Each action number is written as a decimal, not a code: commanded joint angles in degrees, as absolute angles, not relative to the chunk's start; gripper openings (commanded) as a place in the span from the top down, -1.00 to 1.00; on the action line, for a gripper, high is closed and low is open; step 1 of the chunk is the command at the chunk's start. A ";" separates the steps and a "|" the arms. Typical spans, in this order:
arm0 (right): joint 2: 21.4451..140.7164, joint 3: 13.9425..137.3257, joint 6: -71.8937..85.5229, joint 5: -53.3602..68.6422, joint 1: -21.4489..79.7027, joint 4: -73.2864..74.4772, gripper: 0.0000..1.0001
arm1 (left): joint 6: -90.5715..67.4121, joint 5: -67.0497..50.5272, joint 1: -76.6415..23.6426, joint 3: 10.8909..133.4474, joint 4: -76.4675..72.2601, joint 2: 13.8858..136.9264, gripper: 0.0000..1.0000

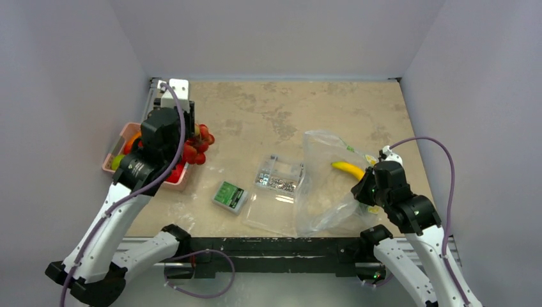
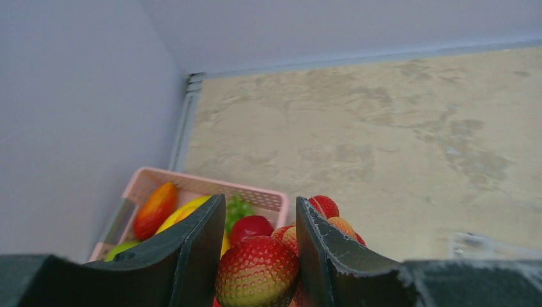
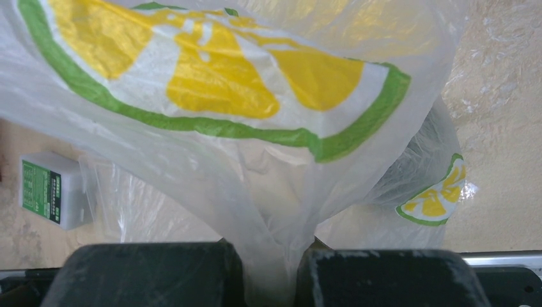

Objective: Take the fake fruits out of the plastic bag

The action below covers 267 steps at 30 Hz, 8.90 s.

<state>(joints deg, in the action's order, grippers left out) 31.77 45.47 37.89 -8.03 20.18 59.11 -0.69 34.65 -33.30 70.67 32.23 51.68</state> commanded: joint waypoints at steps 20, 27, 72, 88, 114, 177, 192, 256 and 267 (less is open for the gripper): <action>31.35 48.35 37.31 -8.46 20.30 58.62 1.00 | 1.76 44.80 2.98 79.68 22.71 72.42 0.93; 31.43 48.08 37.79 -8.68 20.24 58.45 1.00 | 0.99 46.21 7.00 76.28 19.50 74.54 0.89; 34.57 51.68 30.27 0.37 20.29 53.73 1.00 | -36.47 -7.12 -37.53 36.73 1.36 44.58 -0.68; 42.02 57.55 23.74 4.13 20.24 51.28 1.00 | -33.96 7.25 -65.07 47.63 -14.46 70.03 -0.48; 38.11 49.80 31.79 5.28 20.22 51.03 1.00 | -30.94 11.43 -69.60 60.28 -23.76 100.27 -0.14; 33.97 48.28 32.66 0.18 20.19 52.86 1.00 | -20.71 0.28 -69.21 50.17 -14.01 71.24 0.93; 34.47 48.12 32.38 0.15 20.22 51.89 1.00 | -24.35 -12.48 -65.48 49.04 -13.91 70.75 1.00; 34.53 48.08 32.25 0.88 20.22 52.47 1.00 | -30.15 -22.72 -70.40 77.84 -9.45 124.63 -0.70; 34.11 48.08 32.34 0.62 20.20 52.56 1.00 | -30.25 -19.60 -68.79 74.84 -11.59 114.90 0.21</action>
